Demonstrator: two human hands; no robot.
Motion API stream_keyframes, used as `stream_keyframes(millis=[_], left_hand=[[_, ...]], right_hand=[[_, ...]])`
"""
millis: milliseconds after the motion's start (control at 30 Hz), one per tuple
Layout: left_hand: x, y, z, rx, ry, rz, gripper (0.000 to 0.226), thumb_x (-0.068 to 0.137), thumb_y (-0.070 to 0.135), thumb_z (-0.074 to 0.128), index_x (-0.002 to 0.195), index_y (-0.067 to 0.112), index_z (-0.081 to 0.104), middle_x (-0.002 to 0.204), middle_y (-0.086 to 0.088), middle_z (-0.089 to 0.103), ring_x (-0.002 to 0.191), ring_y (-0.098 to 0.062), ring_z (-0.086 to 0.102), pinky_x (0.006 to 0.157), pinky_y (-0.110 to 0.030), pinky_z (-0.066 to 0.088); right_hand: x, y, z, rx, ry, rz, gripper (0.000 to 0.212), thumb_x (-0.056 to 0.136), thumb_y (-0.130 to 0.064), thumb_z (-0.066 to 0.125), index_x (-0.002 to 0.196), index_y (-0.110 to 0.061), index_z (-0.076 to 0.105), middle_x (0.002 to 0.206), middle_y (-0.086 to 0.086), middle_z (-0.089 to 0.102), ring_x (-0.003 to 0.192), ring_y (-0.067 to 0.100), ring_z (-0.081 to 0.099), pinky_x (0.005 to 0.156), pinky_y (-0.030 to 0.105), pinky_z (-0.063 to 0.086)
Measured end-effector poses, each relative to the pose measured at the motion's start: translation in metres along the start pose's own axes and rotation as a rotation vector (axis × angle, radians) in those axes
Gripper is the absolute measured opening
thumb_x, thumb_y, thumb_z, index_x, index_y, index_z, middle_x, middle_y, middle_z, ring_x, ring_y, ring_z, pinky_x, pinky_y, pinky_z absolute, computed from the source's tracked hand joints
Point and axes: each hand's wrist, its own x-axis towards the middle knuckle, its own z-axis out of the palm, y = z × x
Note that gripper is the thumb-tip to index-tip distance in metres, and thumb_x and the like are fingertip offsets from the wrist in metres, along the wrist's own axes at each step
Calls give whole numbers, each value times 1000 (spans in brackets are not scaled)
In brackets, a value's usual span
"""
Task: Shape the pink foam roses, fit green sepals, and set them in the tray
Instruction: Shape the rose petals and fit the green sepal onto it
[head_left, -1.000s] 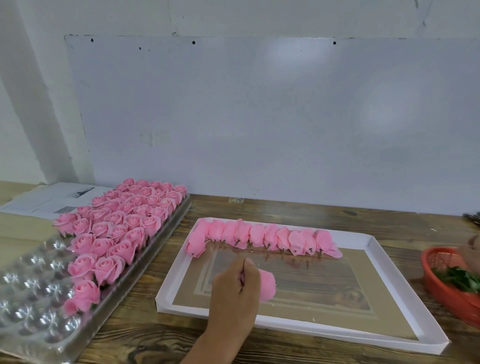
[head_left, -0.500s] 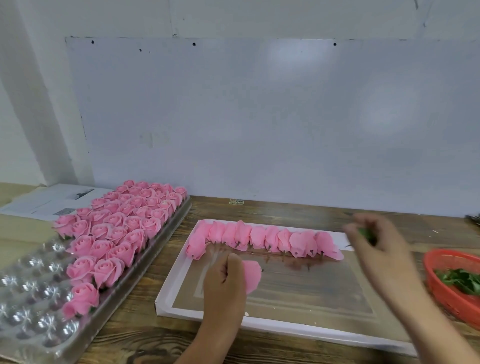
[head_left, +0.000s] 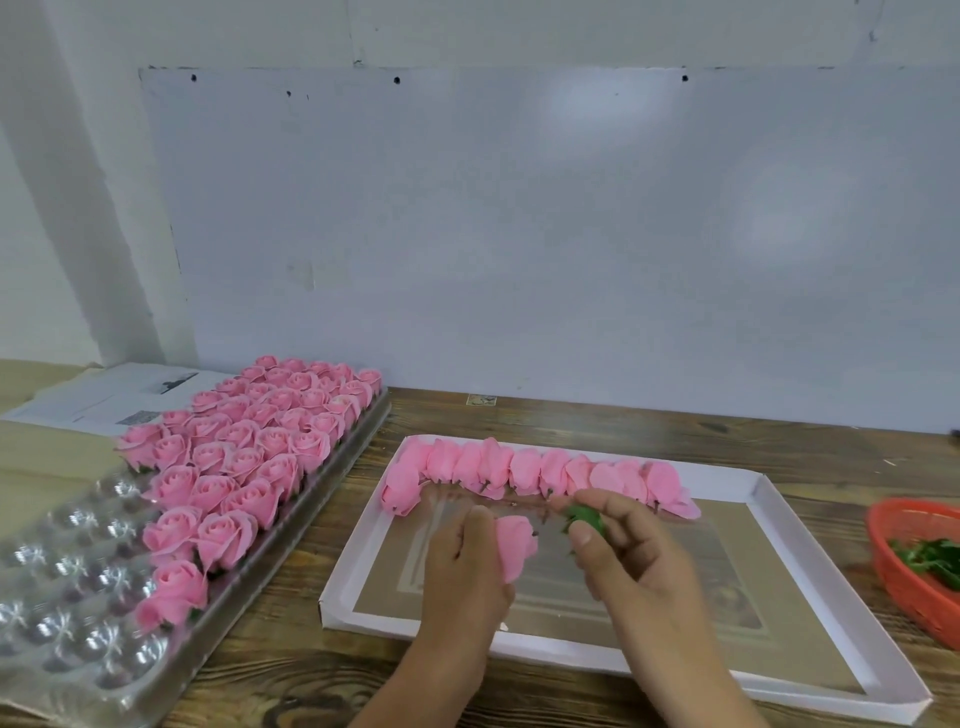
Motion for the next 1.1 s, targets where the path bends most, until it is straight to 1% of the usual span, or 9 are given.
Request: stream_keyframes(millis=[100, 233, 300, 433, 567, 733, 833, 967, 1100], left_hand=[[-3, 5, -1, -35, -65, -105, 29, 100, 29, 41, 81, 14, 57, 51, 7, 47, 41, -8, 41, 41, -21, 32], [-5, 10, -1, -26, -123, -140, 32, 102, 28, 37, 78, 15, 55, 50, 7, 50, 40, -6, 39, 39, -20, 31], [-7, 11, 0, -18, -126, -165, 35, 102, 28, 39, 72, 17, 52, 48, 8, 47, 40, -4, 39, 37, -18, 32], [-8, 9, 2, -34, -166, -185, 34, 101, 27, 39, 72, 15, 54, 51, 6, 50, 44, -5, 44, 41, -18, 34], [-9, 8, 3, -60, -191, -237, 33, 103, 29, 40, 87, 11, 62, 68, -3, 62, 63, -11, 57, 49, -21, 43], [-10, 12, 2, -48, -219, -263, 34, 104, 28, 36, 84, 11, 57, 53, 3, 54, 39, -1, 48, 38, -15, 36], [-8, 10, 4, -50, -172, -300, 32, 102, 30, 39, 86, 12, 60, 60, 1, 57, 55, -8, 55, 44, -18, 43], [-7, 7, 6, -56, -152, -285, 31, 101, 30, 42, 81, 14, 59, 53, 3, 54, 49, -9, 51, 41, -18, 38], [-6, 7, 6, -93, -159, -283, 32, 101, 27, 42, 84, 14, 65, 66, -2, 62, 67, -15, 60, 48, -20, 45]], right_hand=[[-8, 0, 2, -154, -44, -84, 30, 81, -39, 66, 110, -45, 67, 109, -11, 73, 87, 9, 65, 77, 14, 51], [-12, 1, 5, -328, -70, -133, 41, 81, -74, 53, 118, -56, 58, 112, -20, 69, 74, 23, 60, 67, 31, 50], [-14, 2, 6, -370, -78, -154, 41, 82, -71, 53, 121, -56, 56, 113, -23, 67, 73, 17, 62, 66, 31, 51], [-14, 6, 8, -404, -83, -143, 35, 86, -47, 59, 120, -50, 61, 114, -20, 66, 88, 6, 63, 71, 13, 45], [-17, 6, 10, -404, -121, -127, 37, 88, -47, 59, 125, -42, 60, 107, -20, 62, 93, 6, 60, 76, 11, 44], [-18, 7, 11, -345, -178, -68, 39, 95, -49, 49, 132, -41, 55, 117, -27, 58, 112, 0, 57, 89, 6, 40], [-20, 7, 12, -327, -186, -69, 43, 93, -44, 44, 135, -37, 53, 124, -27, 57, 120, -4, 54, 90, 3, 38], [-20, 5, 13, -301, -182, -71, 46, 92, -49, 44, 136, -39, 52, 129, -28, 57, 121, -5, 53, 91, 3, 38], [-20, 7, 12, -288, -223, -73, 40, 97, -41, 45, 136, -36, 53, 132, -30, 56, 125, -8, 50, 94, 2, 36]])
